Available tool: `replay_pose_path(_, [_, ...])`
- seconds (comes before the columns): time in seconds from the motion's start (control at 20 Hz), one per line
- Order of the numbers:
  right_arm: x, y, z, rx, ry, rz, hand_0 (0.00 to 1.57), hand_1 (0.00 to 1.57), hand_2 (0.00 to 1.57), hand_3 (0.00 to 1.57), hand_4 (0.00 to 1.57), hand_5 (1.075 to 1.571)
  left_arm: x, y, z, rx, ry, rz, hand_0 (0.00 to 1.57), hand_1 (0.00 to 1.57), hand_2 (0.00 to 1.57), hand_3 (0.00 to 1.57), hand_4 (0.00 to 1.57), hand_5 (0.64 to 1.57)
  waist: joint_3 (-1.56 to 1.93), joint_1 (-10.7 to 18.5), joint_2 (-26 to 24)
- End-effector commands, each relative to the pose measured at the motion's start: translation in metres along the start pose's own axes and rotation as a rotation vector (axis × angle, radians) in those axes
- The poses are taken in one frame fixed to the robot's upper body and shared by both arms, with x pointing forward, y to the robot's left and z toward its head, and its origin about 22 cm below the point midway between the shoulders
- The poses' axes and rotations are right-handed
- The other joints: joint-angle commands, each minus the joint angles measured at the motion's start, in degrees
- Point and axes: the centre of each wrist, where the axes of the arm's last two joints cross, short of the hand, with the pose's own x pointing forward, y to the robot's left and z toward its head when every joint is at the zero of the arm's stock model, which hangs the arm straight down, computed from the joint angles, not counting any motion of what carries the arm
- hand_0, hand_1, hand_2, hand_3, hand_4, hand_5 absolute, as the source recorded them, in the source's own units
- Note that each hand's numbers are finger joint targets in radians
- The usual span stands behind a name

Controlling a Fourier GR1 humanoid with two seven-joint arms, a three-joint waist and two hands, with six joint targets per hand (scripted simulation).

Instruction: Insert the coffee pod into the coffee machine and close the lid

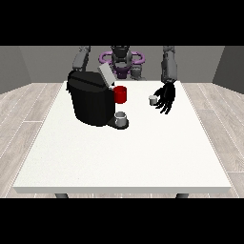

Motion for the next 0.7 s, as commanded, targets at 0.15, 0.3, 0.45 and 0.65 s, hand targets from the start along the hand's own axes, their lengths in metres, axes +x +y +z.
replay_pose_path(0.15, [-0.016,-0.004,0.000,-0.034,0.041,-0.007,0.00,0.00,0.00,0.00,0.41,1.571,0.031,-0.039,-0.008,-0.135,-0.051,0.019,1.33,1.33,1.33,1.18,0.07,1.571,-0.71,2.30,-1.50])
replay_pose_path(0.3, [-0.012,-0.008,0.009,-0.013,0.049,0.002,0.00,0.00,0.00,0.00,0.41,1.571,0.017,-0.044,-0.006,-0.098,-0.014,0.026,1.19,1.19,1.28,1.18,0.23,1.571,-0.74,-0.40,-2.37])
replay_pose_path(0.45, [-0.009,-0.025,0.002,-0.017,0.034,-0.018,0.00,0.00,0.00,0.00,0.39,1.571,0.022,-0.042,-0.007,-0.069,-0.085,-0.002,1.33,1.33,1.39,1.31,0.62,1.571,-0.73,0.70,-2.58])
replay_pose_path(0.65, [-0.029,-0.030,0.016,-0.024,0.041,-0.021,0.00,0.00,0.00,0.00,0.29,1.571,0.027,-0.028,-0.012,-0.054,-0.179,0.048,1.48,1.48,1.47,1.38,0.70,1.571,-0.72,1.49,-1.99])
